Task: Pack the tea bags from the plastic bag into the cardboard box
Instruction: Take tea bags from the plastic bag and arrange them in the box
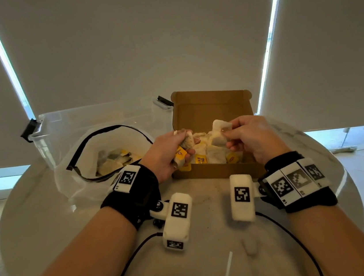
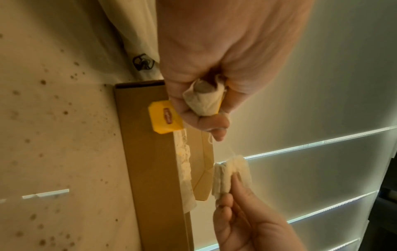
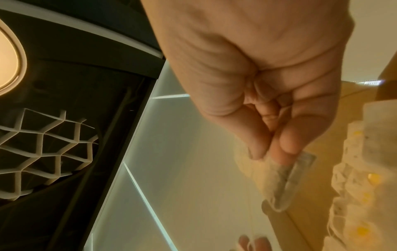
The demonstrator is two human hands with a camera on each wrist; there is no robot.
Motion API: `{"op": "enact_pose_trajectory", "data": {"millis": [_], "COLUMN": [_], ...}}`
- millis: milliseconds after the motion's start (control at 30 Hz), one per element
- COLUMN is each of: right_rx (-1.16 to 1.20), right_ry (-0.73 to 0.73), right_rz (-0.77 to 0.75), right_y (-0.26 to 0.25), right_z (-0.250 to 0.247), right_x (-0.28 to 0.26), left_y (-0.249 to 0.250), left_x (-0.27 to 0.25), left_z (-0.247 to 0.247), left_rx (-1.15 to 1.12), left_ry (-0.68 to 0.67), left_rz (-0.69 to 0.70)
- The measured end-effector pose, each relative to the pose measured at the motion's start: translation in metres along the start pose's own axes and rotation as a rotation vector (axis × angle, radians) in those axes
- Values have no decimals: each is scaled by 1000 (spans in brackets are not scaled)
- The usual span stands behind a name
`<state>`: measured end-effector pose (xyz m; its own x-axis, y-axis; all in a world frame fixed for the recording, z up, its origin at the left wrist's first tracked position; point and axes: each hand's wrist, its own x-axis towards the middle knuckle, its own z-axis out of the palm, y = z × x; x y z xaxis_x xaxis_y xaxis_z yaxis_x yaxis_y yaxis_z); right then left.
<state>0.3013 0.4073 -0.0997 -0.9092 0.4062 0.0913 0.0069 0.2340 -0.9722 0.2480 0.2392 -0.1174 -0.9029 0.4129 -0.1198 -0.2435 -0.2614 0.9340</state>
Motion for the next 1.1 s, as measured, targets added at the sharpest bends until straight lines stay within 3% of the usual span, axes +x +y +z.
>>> {"op": "enact_pose_trajectory", "data": {"millis": [167, 300, 467, 767, 967, 1100], "right_rx": [-7, -28, -79, -80, -130, -132], "right_ry": [93, 80, 154, 269, 306, 354], "right_rz": [9, -59, -204, -525, -626, -629], "right_y": [5, 7, 6, -2, -5, -4], "right_z": [-13, -16, -13, -9, -4, -7], "right_x": [7, 6, 7, 2, 1, 2], "left_y": [-1, -1, 0, 3, -4, -7], "left_x": [-1, -6, -7, -9, -15, -15], "left_z": [0, 2, 1, 2, 11, 13], "left_rx": [98, 252, 478, 467, 831, 933], "left_ry": [22, -68, -113, -76, -231, -204], "left_rz": [22, -23, 7, 139, 159, 184]}}
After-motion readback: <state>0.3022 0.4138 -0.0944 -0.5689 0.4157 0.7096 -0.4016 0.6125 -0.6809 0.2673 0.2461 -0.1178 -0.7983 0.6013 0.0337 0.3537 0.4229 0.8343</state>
